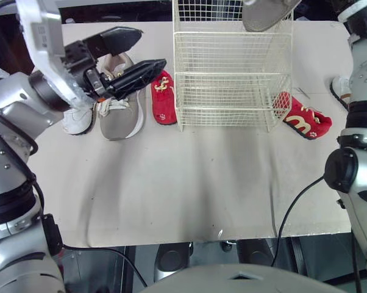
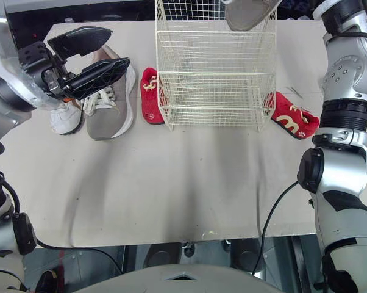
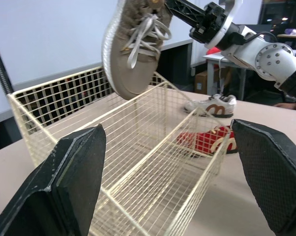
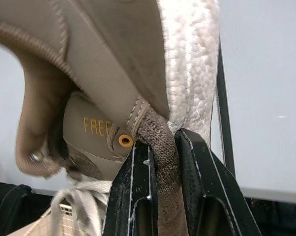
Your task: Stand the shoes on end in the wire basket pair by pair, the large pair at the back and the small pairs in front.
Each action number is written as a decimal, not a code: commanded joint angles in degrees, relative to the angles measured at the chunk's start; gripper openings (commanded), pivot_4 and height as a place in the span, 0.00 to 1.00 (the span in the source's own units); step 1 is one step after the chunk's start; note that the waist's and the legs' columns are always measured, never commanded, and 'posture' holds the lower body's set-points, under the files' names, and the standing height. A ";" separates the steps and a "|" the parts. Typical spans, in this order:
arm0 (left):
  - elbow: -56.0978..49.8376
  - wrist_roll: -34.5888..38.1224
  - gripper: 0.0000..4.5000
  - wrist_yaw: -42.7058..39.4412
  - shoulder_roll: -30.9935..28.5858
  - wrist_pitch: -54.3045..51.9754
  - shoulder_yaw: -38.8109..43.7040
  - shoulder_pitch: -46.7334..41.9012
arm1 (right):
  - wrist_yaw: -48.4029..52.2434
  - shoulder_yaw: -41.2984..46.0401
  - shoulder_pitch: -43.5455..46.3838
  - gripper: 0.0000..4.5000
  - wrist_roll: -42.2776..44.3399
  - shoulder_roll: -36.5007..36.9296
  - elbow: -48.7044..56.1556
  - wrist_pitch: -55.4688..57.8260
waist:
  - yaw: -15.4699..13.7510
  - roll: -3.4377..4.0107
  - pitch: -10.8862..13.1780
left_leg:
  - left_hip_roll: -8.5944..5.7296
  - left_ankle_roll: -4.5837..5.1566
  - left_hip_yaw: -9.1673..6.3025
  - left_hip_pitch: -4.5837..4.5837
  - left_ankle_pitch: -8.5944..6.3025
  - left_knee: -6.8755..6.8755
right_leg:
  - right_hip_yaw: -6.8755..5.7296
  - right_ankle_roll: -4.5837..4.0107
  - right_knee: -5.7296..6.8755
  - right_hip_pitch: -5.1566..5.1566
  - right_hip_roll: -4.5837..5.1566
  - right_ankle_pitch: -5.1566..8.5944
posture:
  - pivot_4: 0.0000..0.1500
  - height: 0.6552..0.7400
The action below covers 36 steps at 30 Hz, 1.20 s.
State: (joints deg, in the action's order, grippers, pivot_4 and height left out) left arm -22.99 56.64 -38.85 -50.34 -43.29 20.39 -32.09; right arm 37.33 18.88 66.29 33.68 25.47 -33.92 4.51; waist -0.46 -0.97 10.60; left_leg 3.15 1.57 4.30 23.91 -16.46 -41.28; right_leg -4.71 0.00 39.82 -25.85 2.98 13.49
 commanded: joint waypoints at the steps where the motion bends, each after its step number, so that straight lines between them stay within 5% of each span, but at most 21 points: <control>1: -1.23 -0.35 0.98 0.24 -1.14 1.15 2.61 -0.15 | 1.05 2.33 4.09 0.00 1.09 0.55 1.22 -3.04 | 0.00 0.00 0.00 | 0.00 0.00 0.00 0.01 0.00 0.00 | 0.00 0.00 0.00 -0.01 0.01 0.00 | 1.00 0.36; 13: -1.05 -1.84 0.98 0.51 -1.62 1.23 3.34 0.16 | 8.30 -2.83 -3.95 0.00 -6.09 2.11 -0.68 -3.91 | -0.31 -0.01 -0.01 | -0.01 -0.01 -0.03 0.00 0.00 -0.02 | -0.04 0.00 0.03 0.00 0.04 0.00 | 1.00 0.36; 36: -0.52 -2.94 0.98 -0.81 -0.05 1.89 2.55 -1.58 | 1.97 -2.72 -8.67 0.00 -9.05 -1.88 -7.38 -1.47 | -0.26 -0.04 -0.03 | -0.04 -0.01 -0.06 -0.04 0.01 -0.08 | -0.08 0.00 0.07 0.08 0.06 0.00 | 1.00 0.36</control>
State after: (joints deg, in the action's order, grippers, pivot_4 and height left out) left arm -22.93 53.18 -39.77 -50.13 -42.82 21.88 -32.64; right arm 40.20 14.99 58.54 24.37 23.51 -41.58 2.50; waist -0.72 -1.02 10.57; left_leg 3.11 1.56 4.25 23.86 -16.46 -41.36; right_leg -4.78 0.00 39.89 -25.77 3.03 13.49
